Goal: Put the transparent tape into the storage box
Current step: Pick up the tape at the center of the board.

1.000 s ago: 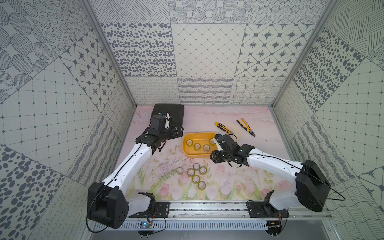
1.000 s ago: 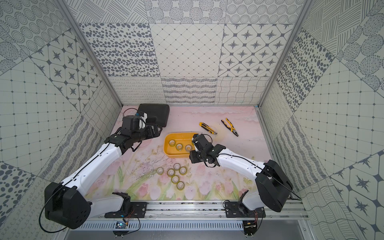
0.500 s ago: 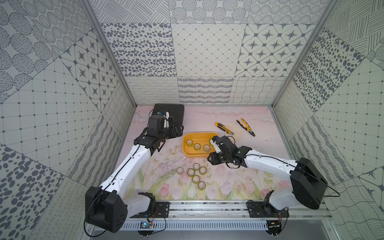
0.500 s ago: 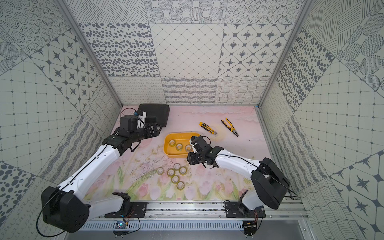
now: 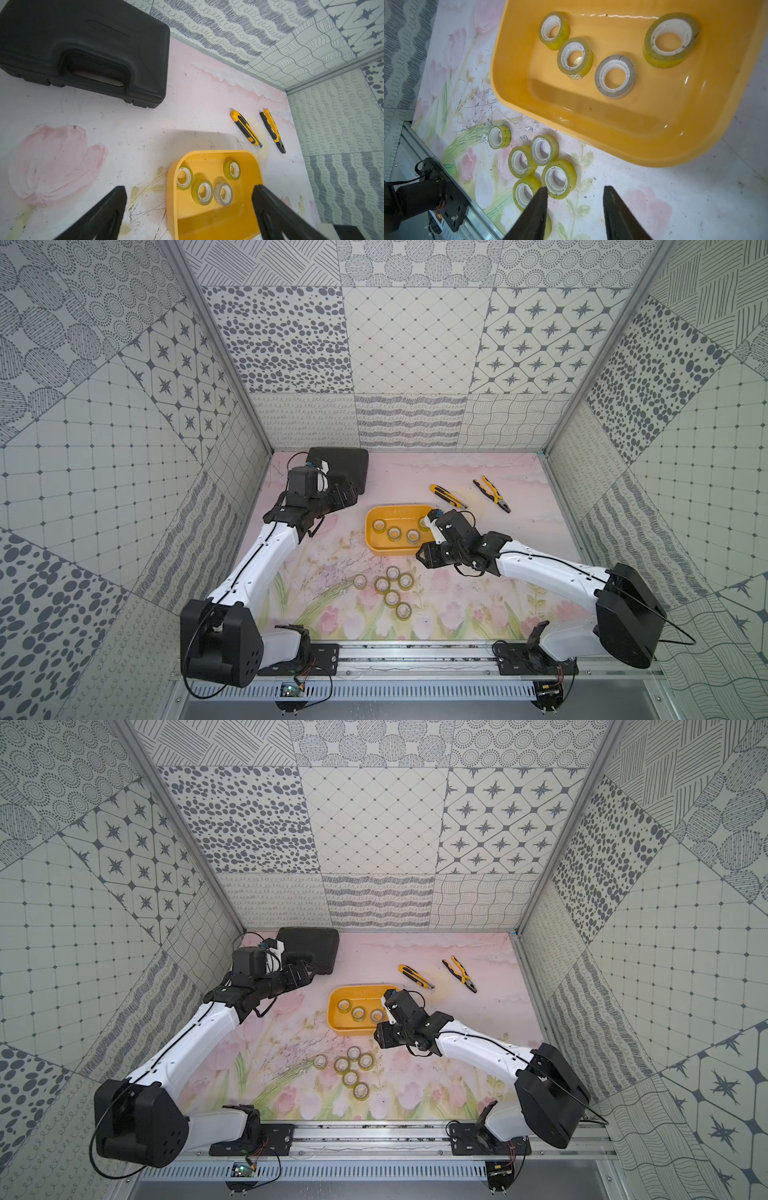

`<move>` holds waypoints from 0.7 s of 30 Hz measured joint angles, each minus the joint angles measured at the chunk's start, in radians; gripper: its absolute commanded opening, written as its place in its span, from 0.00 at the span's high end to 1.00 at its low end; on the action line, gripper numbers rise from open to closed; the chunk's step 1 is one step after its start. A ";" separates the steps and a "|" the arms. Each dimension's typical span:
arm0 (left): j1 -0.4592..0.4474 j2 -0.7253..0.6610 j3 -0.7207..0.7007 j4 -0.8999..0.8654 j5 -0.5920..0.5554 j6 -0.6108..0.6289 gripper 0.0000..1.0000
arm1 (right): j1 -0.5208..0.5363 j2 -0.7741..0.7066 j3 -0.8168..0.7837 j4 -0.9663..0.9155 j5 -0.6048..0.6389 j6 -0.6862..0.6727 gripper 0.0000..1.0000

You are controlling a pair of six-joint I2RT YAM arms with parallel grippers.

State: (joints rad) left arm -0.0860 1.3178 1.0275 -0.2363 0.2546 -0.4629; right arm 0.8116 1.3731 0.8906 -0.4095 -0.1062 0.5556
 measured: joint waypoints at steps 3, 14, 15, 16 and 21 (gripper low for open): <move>0.002 0.005 -0.006 0.008 0.019 -0.015 0.01 | 0.002 -0.053 -0.007 -0.018 0.014 0.026 0.52; -0.138 -0.113 -0.003 -0.042 -0.035 -0.031 0.01 | 0.106 -0.124 -0.145 -0.018 0.123 0.099 0.52; -0.145 -0.134 -0.004 -0.059 -0.044 -0.034 0.01 | 0.110 -0.143 -0.148 -0.018 0.123 0.107 0.51; -0.149 -0.150 -0.004 -0.072 -0.053 -0.035 0.01 | 0.114 -0.163 -0.151 -0.018 0.123 0.112 0.51; -0.165 -0.260 -0.037 -0.151 -0.075 -0.073 0.01 | 0.119 -0.222 -0.163 -0.016 0.120 0.126 0.51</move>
State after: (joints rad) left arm -0.2512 1.0576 0.9901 -0.3878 0.1799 -0.5358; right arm 0.9302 1.1511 0.7280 -0.4255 0.0139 0.6819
